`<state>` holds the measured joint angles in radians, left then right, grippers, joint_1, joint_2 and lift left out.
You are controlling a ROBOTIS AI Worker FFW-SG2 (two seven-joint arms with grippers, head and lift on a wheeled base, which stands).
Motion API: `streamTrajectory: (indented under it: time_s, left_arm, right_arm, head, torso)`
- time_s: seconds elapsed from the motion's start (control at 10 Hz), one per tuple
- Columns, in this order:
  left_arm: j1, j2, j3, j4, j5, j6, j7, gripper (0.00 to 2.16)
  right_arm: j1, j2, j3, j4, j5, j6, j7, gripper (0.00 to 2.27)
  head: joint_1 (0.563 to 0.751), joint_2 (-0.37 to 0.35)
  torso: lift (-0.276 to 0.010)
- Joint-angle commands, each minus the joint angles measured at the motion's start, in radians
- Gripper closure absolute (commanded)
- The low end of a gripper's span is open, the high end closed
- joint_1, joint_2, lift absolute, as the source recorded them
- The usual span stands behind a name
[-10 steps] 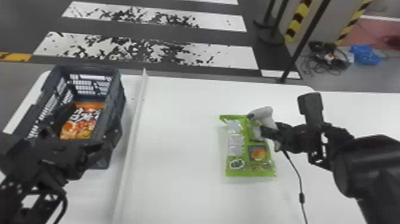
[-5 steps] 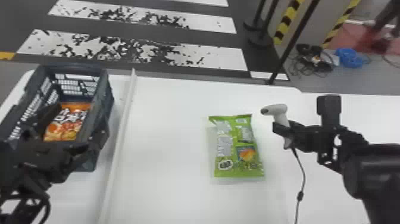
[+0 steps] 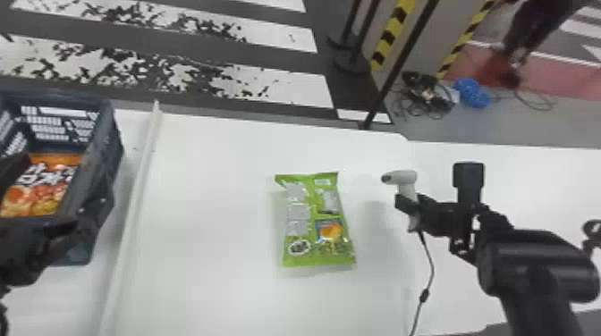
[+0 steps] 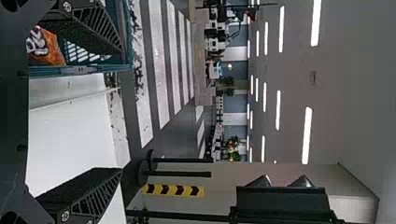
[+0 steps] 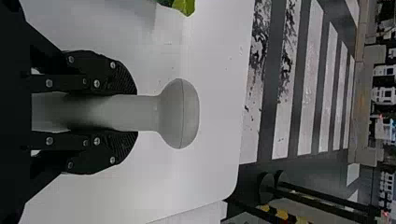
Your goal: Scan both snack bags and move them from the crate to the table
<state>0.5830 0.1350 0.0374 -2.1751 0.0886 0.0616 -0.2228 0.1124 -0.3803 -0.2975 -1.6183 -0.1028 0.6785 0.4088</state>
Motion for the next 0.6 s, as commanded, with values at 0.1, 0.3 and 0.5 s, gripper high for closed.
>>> streamTrajectory:
  time_s: [0.1, 0.3, 0.5]
  left_arm:
    - [0.0, 0.0, -0.001, 0.0, 0.0, -0.001, -0.001, 0.1]
    - [-0.002, 0.0, -0.001, 0.0, 0.0, 0.002, -0.001, 0.1]
    - [-0.002, 0.0, -0.001, 0.001, 0.0, 0.002, -0.001, 0.1]
  right_arm:
    - [-0.01, -0.002, -0.015, 0.084, -0.008, -0.047, -0.001, 2.25]
    - [-0.013, 0.0, -0.014, 0.123, -0.014, -0.075, 0.001, 2.25]
    - [-0.013, 0.004, -0.003, 0.146, -0.014, -0.096, -0.002, 2.25]
  head:
    - [0.695, -0.318]
    - [0.695, -0.332]
    - [0.695, -0.334]
  torso:
    - [-0.088]
    - [-0.088]
    - [-0.088]
